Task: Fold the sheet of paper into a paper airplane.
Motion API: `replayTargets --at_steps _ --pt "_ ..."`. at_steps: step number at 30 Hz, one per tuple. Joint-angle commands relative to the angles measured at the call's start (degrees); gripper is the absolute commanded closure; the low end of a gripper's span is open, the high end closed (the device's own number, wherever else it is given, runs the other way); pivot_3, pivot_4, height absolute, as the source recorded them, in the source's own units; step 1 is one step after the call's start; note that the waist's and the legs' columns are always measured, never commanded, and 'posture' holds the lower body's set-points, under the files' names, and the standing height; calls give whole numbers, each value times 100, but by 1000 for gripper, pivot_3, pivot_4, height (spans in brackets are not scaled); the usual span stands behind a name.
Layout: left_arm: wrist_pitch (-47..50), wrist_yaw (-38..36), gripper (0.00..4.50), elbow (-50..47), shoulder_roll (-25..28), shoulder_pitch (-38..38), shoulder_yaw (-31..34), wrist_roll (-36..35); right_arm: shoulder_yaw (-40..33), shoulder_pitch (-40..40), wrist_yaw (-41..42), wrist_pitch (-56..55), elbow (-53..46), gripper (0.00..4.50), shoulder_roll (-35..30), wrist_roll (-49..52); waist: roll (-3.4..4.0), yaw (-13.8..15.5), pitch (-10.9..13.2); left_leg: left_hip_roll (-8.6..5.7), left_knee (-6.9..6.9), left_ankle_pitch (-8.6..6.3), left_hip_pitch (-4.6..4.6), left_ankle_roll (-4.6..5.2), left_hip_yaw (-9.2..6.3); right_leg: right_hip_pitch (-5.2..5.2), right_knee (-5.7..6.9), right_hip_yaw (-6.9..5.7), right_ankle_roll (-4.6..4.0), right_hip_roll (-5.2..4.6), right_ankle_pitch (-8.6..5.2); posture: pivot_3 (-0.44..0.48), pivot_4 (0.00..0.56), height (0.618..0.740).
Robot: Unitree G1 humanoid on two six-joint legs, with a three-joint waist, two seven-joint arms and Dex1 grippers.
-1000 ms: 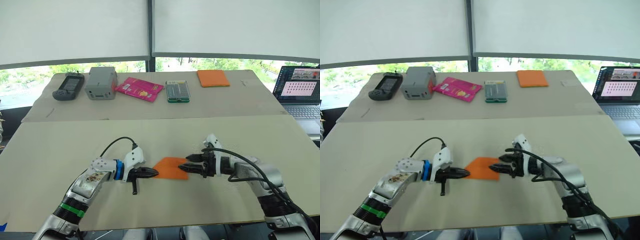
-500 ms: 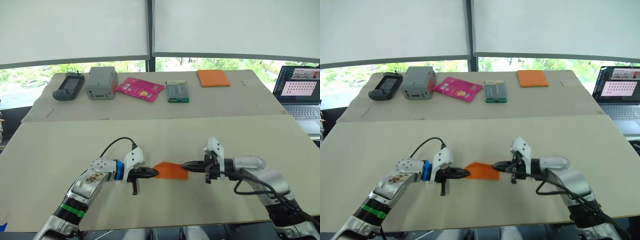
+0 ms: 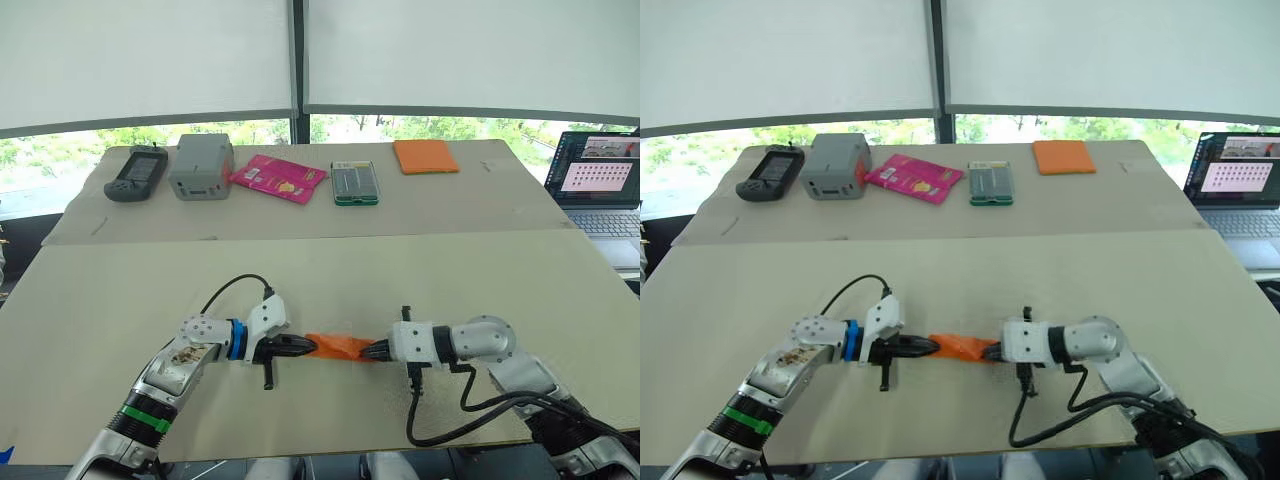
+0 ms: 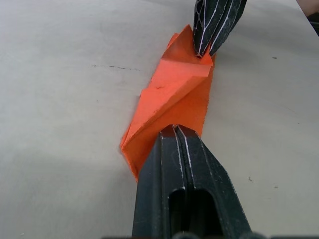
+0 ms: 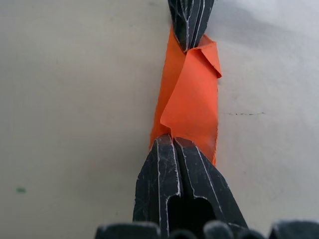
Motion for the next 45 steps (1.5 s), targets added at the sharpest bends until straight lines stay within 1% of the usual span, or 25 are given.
replayTargets --at_steps 1,6,10,12,13,14,16,19,27,29,31,34,39,42,43,45 --pt "47 -78 4500 178 114 121 -103 171 24 -90 34 -544 279 4487 -112 -215 0 0 0 0 0 0 1 0 0 1 0 0 0 0 0 0 150 740" --pt "101 -130 4500 129 173 138 -6 98 104 -190 15 -765 670 4487 -107 -423 0 -1 0 1 0 0 9 0 0 6 -1 1 0 0 0 0 150 740" --pt "238 -221 4500 85 252 105 221 -126 171 -225 41 -704 718 4487 -76 -422 0 -7 0 3 0 0 13 0 0 10 -1 3 0 -1 0 0 150 740" --pt "237 -174 4500 56 160 -14 544 -416 215 -220 68 -634 715 4487 -60 -426 0 -6 0 4 0 0 13 0 0 10 -1 4 0 -1 0 0 150 740" --pt "378 -146 4500 31 97 -122 752 -644 243 -220 61 -654 726 4487 -60 -474 0 -6 0 4 1 0 12 0 0 8 -1 4 0 -1 0 0 150 740" --pt "627 -130 4500 -26 16 -295 1038 -1022 257 -218 56 -653 726 4487 -55 -492 -4 -4 2 4 2 0 11 0 1 8 0 3 0 -1 0 0 150 740" --pt "970 -122 4500 -126 -65 -499 1328 -1426 267 -218 43 -657 724 4487 -44 -510 -14 -1 5 7 4 0 9 0 0 3 3 1 -1 0 0 0 150 740" --pt "891 -176 4500 -279 -80 -541 1102 -1247 289 -205 35 -631 705 4487 -37 -520 -15 -14 2 6 5 1 13 -2 0 4 2 0 -1 1 1 0 150 740" --pt "363 17 4500 97 -471 -572 272 -418 244 -114 -72 -508 557 4487 -72 -537 -15 -22 2 6 1 2 11 -4 2 8 3 5 -2 6 1 0 150 740" --pt "71 82 4500 259 -521 -522 134 -149 213 -56 -89 -465 478 4487 -118 -533 -16 -21 2 6 1 2 11 -4 2 10 1 6 -2 5 1 0 150 740" --pt "-453 174 4500 577 -499 -443 -43 268 195 -20 -94 -425 427 4487 -146 -528 -16 -13 2 4 1 1 12 -3 2 10 1 6 -2 3 1 0 150 740" --pt "-890 160 4500 913 -532 -332 -133 478 167 -18 -103 -385 370 4487 -186 -538 -16 -4 1 5 1 1 10 -4 2 8 0 7 -2 3 1 0 150 740" --pt "-1288 301 4500 1235 -694 -298 -154 645 91 -41 -92 -281 282 4487 -279 -494 -16 21 1 5 2 0 24 -1 -1 12 -6 6 -2 -6 1 0 150 740" --pt "-1381 342 4500 1322 -759 -247 -148 670 -157 -19 -27 417 -13 4487 -292 -37 -16 43 0 4 3 -1 24 1 -1 14 -8 7 -2 -10 1 0 150 740" --pt "-1404 351 4500 1333 -764 -231 -146 679 -233 -6 25 610 -134 4203 -314 136 -16 60 0 4 4 -1 23 1 -2 15 -8 7 -2 -11 2 0 150 740" --pt "-1417 356 4500 1317 -755 -177 -138 686 -375 31 174 831 -433 3492 -502 336 -16 71 0 1 7 -2 13 3 -1 14 -6 8 -2 -16 2 0 150 740"
